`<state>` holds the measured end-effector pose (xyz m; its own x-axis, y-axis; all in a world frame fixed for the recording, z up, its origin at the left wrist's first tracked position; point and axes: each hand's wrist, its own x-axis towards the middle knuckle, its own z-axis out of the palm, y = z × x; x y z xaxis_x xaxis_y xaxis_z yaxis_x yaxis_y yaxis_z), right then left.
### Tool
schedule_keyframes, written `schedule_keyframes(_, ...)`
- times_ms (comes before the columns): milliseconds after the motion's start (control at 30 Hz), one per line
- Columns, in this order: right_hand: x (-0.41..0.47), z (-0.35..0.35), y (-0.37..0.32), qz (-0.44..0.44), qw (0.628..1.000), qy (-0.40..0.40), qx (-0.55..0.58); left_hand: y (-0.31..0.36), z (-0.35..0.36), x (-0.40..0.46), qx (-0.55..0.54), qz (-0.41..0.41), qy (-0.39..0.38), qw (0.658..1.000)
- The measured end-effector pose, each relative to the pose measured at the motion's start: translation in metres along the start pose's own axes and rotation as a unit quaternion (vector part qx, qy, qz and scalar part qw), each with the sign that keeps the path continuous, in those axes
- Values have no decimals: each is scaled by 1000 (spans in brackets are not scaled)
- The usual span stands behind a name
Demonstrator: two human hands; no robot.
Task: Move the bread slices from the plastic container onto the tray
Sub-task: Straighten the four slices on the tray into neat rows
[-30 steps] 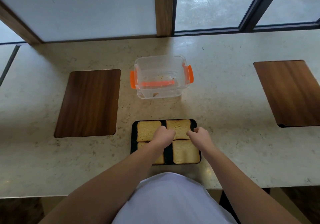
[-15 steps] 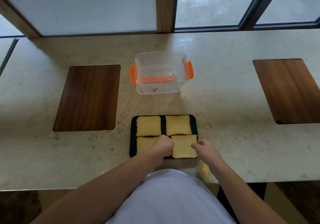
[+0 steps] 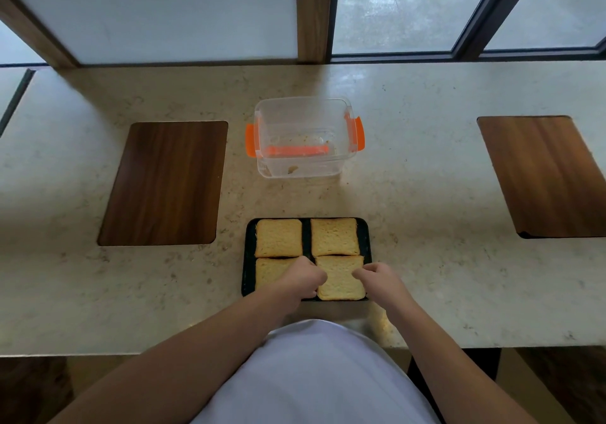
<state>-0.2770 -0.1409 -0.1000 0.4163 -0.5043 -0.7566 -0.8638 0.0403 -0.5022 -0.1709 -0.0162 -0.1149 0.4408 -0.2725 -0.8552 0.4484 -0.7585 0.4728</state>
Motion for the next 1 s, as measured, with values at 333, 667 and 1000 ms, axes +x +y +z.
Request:
schedule_keyframes(333, 5, 4, 1, 2, 1000, -12, 3, -3, -4, 5, 21, 1, -6, 1000)
schedule_keyframes(667, 13, 4, 3, -2, 1000, -8, -22, -5, -8, 5, 9, -1, -25, 1000)
schedule_keyframes(1000, 14, 13, -24, -107, 986, -4, -130, -39, -65, -4, 96, 125, 131, 979)
